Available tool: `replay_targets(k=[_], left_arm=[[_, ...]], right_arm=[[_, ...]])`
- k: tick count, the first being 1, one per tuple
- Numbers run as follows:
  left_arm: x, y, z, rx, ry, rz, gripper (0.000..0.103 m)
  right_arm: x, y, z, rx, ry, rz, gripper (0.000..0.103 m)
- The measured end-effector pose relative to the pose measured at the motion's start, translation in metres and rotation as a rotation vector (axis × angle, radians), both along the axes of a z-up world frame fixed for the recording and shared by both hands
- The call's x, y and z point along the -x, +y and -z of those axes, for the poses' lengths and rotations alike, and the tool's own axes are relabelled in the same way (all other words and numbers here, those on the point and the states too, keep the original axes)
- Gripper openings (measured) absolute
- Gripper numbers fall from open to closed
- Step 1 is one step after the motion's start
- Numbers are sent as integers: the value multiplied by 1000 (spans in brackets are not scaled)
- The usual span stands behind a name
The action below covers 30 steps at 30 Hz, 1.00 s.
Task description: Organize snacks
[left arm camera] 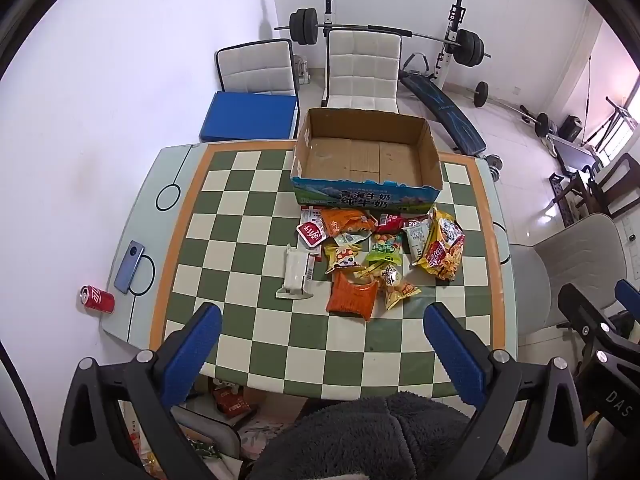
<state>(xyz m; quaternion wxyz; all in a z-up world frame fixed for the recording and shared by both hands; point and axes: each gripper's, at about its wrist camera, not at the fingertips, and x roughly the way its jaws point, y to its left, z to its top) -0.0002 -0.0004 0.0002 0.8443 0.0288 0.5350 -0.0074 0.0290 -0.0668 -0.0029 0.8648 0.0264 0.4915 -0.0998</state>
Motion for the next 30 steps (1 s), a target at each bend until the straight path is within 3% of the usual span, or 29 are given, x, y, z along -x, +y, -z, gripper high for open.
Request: replay_targets(k=[30], left_arm=[[5,-3,10,16,20,6,103]], right_arm=[[0,1,2,-5,13,2,103]])
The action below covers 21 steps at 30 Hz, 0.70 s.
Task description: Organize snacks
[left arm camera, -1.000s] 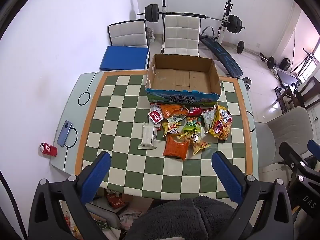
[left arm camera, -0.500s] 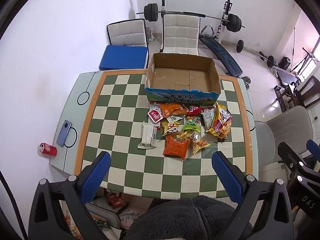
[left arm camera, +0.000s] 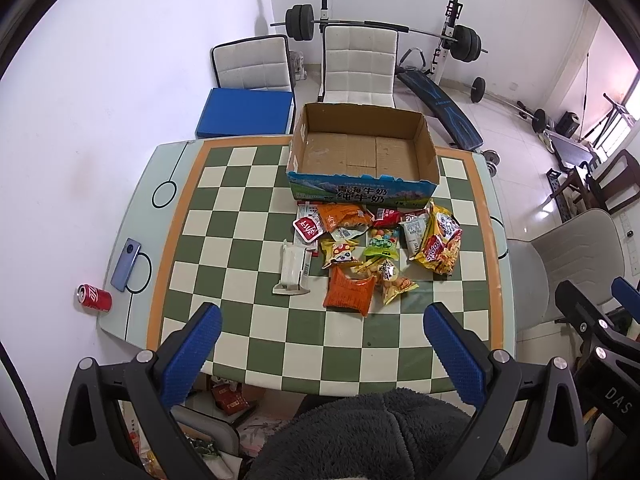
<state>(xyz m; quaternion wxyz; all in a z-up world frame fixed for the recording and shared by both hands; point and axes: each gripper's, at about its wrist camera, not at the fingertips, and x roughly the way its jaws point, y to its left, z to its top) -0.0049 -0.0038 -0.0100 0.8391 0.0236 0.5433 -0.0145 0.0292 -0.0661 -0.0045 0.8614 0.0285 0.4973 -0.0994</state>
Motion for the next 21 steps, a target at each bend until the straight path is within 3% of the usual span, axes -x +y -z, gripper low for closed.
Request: replay_targets(k=[21], left_arm=[[2,-5,-3,5,13,8,103]], right_arm=[[0,2,4,-6,12,-7,103]])
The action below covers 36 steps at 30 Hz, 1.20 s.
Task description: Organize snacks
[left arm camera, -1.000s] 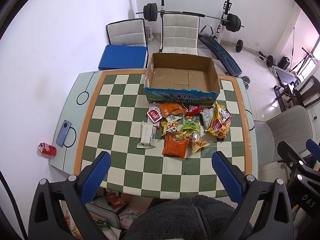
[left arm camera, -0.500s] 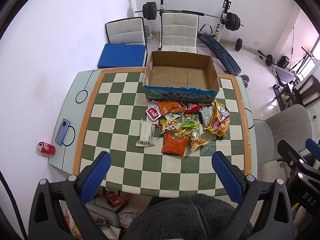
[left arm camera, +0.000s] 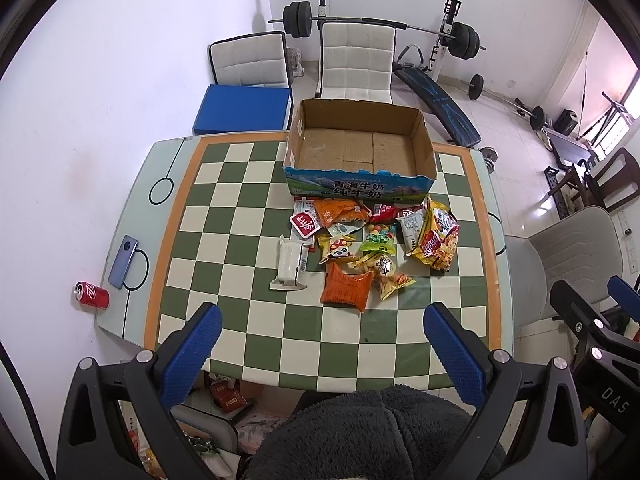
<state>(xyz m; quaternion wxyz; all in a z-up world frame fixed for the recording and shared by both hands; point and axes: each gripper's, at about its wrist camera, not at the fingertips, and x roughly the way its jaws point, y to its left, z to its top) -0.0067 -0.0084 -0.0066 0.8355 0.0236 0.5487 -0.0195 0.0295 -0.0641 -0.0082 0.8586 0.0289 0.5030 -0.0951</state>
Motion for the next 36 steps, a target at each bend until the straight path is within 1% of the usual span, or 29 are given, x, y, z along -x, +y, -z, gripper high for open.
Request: replay_targets(k=[14,36], left_arm=[[-3,2,5,10,15,3,103],[-6,-2,7,8,15,7,103]], right_arm=[[2,0,13,-9,16,5,103],[-3,-4,12,-11,21,5,103]])
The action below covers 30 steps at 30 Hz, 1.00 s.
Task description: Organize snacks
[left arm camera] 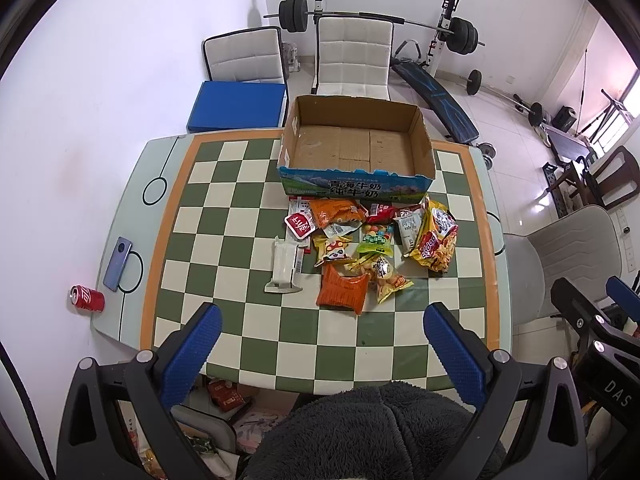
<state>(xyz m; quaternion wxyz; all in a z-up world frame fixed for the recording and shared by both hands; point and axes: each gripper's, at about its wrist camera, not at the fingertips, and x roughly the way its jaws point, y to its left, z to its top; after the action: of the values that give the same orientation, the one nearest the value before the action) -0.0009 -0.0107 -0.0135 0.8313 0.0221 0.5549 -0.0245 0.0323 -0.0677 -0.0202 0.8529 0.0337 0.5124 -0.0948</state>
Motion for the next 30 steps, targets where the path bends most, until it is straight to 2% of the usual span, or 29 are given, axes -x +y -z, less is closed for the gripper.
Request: replay_targets(k=[14,20,22,25,30], left_arm=[[-5,-1,2,1,3,-3,103],[-38,8,19,-13,-14,-58,103],[-51,9,32,-9,-9,-74,103],[-79,11,64,-12,56,-86,103],[-116,14,127,-29,170,-127,103]], right_arm=[[-2,-1,1,-7,3,0,103],[-21,-13,11,-57,21,28,103],[-34,-26,25,-111,38,54,103],[-61,-49,61,-177,97,91,103],[-115,-94,156,-275,228,141,103]])
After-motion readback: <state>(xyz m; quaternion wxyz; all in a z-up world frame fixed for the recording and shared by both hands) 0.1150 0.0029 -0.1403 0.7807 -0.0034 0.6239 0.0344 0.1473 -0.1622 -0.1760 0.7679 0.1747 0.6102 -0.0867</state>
